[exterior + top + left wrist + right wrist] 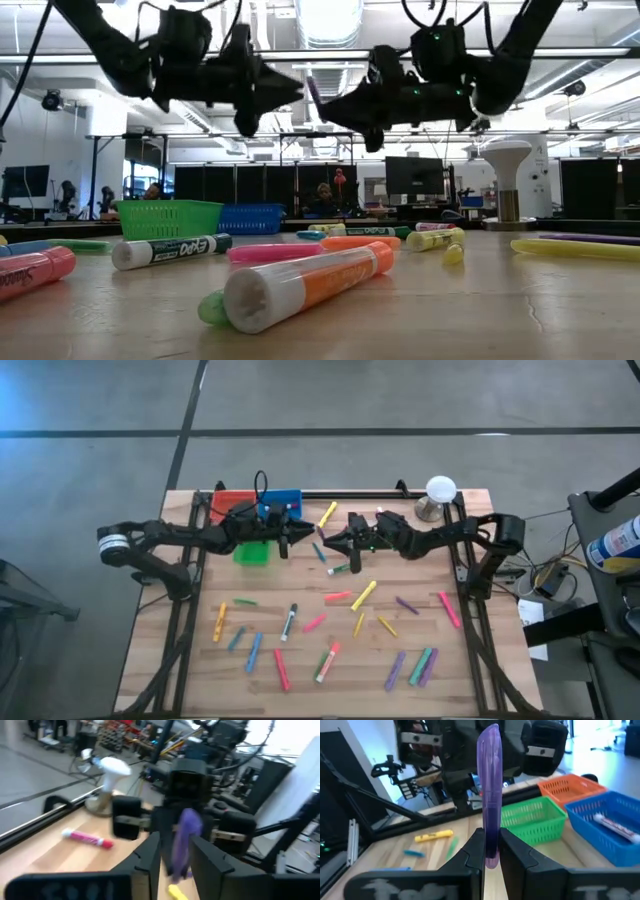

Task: Pick & Place Markers
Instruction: Put the purple pen into the green bin

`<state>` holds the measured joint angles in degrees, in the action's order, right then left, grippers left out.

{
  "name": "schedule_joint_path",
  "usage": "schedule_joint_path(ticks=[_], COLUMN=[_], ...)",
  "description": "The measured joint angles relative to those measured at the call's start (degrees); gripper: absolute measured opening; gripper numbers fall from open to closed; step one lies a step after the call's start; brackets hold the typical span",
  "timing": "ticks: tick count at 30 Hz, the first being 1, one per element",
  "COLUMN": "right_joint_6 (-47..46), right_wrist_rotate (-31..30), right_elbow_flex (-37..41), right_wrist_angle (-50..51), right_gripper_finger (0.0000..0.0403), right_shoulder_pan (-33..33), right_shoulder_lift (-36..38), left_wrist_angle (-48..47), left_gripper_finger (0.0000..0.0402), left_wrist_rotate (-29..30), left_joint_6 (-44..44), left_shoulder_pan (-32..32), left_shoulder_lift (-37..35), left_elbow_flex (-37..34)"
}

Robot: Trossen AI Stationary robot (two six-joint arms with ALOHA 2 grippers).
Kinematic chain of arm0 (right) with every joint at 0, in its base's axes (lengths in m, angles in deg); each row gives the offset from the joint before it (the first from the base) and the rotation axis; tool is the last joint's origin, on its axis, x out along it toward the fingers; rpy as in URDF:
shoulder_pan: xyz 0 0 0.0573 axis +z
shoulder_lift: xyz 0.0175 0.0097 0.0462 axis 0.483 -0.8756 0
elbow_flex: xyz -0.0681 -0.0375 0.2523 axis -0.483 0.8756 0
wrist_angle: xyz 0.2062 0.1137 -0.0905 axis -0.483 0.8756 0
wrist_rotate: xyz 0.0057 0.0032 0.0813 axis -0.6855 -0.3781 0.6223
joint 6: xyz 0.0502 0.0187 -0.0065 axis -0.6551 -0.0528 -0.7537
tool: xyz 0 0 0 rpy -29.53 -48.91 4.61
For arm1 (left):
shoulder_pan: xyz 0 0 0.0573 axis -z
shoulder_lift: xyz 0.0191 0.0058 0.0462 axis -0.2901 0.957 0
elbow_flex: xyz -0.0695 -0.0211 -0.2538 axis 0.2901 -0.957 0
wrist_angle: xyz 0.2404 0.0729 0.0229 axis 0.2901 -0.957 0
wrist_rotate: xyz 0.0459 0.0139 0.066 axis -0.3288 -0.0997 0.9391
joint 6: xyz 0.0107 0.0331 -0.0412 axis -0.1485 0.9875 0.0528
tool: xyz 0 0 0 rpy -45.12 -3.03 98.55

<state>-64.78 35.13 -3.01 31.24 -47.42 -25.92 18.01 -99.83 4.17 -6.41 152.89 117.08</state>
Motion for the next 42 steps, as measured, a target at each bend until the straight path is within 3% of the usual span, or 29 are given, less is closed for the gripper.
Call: schedule_joint_path(ticks=[24, 30, 32, 37, 42], right_joint_6=[1.6, 1.8, 1.7, 1.9, 2.5], right_wrist_rotate=[1.6, 1.5, 1.4, 1.6, 1.6], right_elbow_flex=[-2.7, -2.7, -2.8, -2.8, -2.8], right_wrist_angle=[0.5, 0.5, 0.3, 0.4, 3.2], right_gripper_finger=[0.0034, 0.0035, 0.0042, 0.0082, 0.0116], right_shoulder_pan=[-0.2, -0.2, -0.2, -0.2, -0.3], right_shoulder_lift=[0.1, 0.1, 0.1, 0.2, 0.2], left_wrist_angle=[-0.1, 0.0, -0.1, -1.3, -14.3], left_gripper_finger=[0.0105, 0.0062, 0.0042, 0.0037, 0.0037], left_wrist_rotate=[1.6, 1.6, 1.7, 1.7, 3.2], left_joint_6=[0.7, 0.9, 1.4, 1.4, 3.0], left_shoulder_pan=[1.5, 1.6, 1.6, 1.2, -0.8], left_shoulder_lift=[0.6, 2.4, 2.4, 1.1, -3.8], left_elbow_flex=[4.5, 5.5, 5.8, 6.6, 8.4])
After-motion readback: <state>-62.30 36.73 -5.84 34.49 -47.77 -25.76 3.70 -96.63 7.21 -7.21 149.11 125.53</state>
